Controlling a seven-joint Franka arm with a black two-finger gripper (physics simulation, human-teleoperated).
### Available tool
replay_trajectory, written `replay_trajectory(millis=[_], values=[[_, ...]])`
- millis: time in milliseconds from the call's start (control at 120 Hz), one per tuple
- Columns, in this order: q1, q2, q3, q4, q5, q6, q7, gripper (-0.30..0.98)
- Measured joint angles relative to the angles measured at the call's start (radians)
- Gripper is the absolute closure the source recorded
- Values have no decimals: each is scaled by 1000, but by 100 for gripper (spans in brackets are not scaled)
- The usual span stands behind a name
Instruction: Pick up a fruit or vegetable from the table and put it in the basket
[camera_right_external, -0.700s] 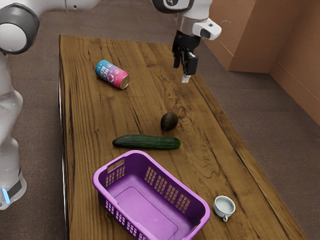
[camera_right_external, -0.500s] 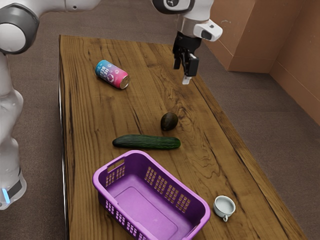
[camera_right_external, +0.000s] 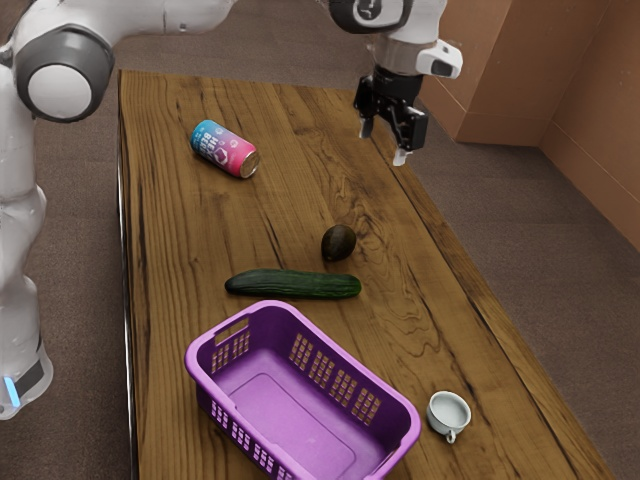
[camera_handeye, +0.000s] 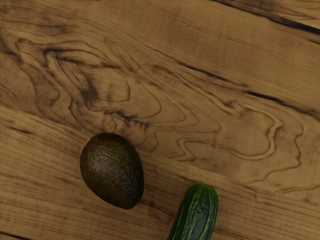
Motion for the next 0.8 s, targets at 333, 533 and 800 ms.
replay_trajectory(millis=[333, 533, 800], values=[[30, 69, 27, 23, -21, 38, -280, 0], [46, 64, 31, -108, -40, 95, -397, 0], [40, 4, 28, -329, -61, 242, -506, 0]])
